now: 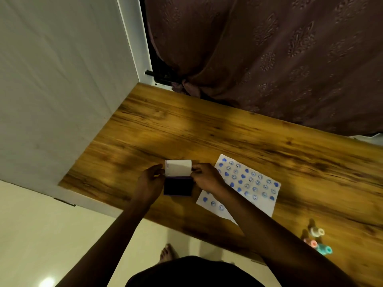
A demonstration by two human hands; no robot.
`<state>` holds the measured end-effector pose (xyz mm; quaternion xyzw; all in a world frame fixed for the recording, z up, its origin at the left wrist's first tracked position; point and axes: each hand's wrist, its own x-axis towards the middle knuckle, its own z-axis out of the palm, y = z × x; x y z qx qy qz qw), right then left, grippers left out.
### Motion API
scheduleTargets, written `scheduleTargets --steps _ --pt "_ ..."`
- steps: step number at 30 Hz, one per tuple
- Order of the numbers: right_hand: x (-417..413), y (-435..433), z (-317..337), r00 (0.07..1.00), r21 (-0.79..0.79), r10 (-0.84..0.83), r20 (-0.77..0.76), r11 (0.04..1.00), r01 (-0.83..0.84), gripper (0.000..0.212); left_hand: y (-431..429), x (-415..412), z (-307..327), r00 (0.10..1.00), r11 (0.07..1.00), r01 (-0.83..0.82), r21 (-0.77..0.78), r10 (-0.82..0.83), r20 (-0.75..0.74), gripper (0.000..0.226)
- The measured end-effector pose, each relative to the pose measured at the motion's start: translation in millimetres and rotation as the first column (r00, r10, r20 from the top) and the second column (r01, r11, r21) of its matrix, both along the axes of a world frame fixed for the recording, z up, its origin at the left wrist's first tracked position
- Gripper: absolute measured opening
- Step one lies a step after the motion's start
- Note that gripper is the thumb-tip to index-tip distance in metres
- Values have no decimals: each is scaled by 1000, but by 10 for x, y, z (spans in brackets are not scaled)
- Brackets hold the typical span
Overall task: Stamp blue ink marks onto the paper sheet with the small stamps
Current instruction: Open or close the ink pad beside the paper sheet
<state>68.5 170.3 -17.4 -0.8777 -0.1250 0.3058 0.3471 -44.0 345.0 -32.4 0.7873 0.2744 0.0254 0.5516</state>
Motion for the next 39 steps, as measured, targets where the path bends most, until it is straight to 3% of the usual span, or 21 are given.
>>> scheduleTargets --steps 6,14,20,26,39 --pt "-12 -69 -8 995 63 -96 -27 993 97 31 -15 -63 -103 1000 1000 -9 -10 9 4 51" --pt "-78 -149 -42 987 86 -162 22 983 160 13 -87 -190 -148 995 999 -13 44 9 98 42" --pt "-128 -186 -39 988 107 -154 25 983 150 16 -130 -248 -120 993 997 -49 57 43 111 41" --pt "-222 -264 -75 988 140 -153 -20 978 155 13 -115 -321 -160 998 990 -58 128 57 11 39" --pt "-416 -217 -81 996 37 -55 75 998 53 20 -208 -364 -195 991 984 -130 124 131 3 25"
